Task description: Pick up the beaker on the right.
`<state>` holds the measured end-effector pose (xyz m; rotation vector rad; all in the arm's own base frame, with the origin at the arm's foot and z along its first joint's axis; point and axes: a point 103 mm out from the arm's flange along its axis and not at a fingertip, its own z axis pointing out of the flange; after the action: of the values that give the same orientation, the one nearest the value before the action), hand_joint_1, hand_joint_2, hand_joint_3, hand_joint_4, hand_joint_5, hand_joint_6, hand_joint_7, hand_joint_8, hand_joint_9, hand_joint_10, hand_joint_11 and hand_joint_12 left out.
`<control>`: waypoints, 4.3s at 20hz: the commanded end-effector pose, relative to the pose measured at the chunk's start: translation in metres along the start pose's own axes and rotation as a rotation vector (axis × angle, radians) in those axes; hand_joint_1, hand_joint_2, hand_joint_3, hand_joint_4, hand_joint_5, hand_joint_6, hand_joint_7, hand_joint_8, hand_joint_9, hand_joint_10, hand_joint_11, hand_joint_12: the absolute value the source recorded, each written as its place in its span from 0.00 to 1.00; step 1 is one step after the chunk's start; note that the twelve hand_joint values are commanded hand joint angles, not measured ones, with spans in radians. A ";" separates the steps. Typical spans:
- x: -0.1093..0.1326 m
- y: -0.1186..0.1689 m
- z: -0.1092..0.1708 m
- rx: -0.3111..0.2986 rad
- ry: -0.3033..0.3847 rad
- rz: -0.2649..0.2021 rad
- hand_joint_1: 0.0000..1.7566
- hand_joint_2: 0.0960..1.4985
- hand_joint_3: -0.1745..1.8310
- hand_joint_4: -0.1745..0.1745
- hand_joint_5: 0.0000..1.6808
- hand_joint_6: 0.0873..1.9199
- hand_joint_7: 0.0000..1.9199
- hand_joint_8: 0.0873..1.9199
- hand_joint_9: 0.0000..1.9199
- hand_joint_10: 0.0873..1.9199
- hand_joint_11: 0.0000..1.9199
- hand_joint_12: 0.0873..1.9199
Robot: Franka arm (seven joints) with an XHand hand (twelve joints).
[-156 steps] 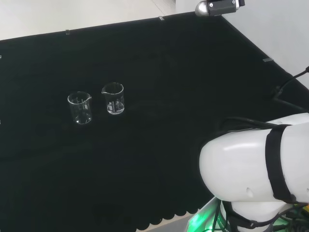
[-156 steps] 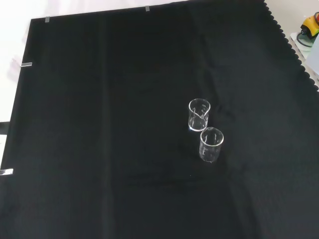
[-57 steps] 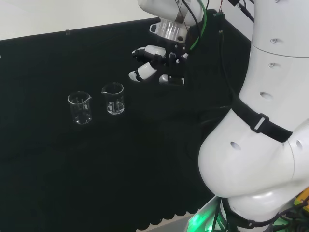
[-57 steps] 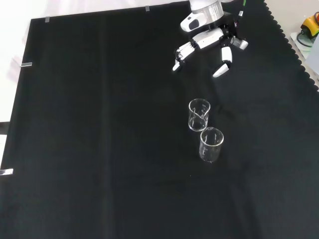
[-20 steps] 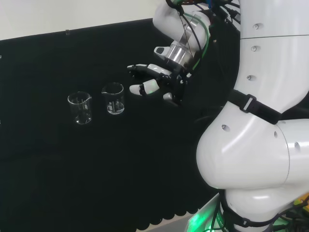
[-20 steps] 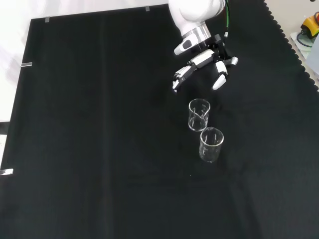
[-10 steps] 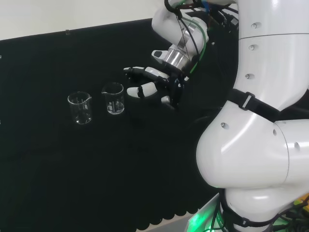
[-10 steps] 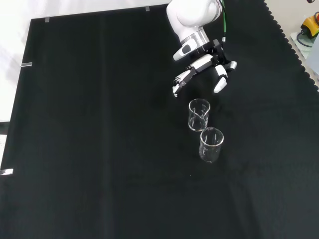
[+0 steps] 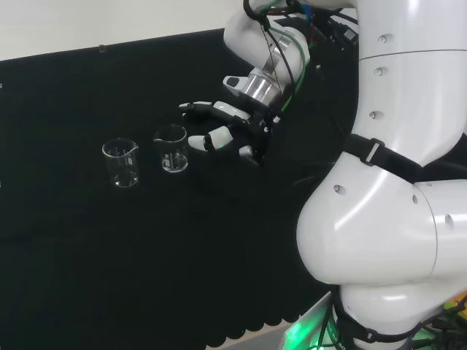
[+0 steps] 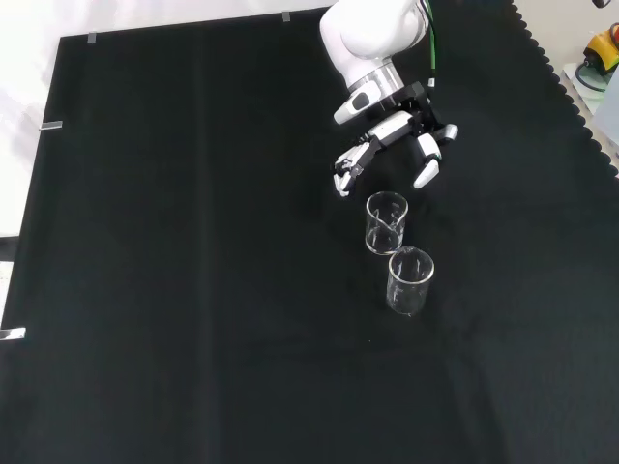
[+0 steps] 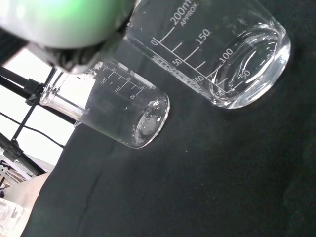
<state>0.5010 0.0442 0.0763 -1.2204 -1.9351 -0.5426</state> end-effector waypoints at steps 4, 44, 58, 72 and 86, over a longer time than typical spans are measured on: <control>-0.001 0.001 0.006 -0.011 0.038 -0.007 0.57 0.15 0.67 0.37 0.26 0.01 0.16 0.31 0.17 0.29 0.00 0.55; -0.002 0.025 0.033 0.073 0.096 -0.048 0.54 0.14 0.66 0.39 0.21 0.01 0.14 0.31 0.15 0.28 0.00 0.52; -0.005 0.025 0.035 0.092 0.107 -0.052 0.54 0.14 0.65 0.39 0.23 0.02 0.14 0.31 0.16 0.28 0.00 0.53; -0.007 0.026 0.036 0.078 0.104 -0.041 0.54 0.14 0.64 0.39 0.25 0.03 0.15 0.31 0.16 0.28 0.00 0.54; -0.003 0.034 0.045 0.088 0.090 -0.047 0.55 0.15 0.63 0.39 0.24 0.09 0.17 0.30 0.18 0.28 0.00 0.55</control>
<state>0.5140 0.0767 0.0455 -1.0745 -1.8878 -0.5342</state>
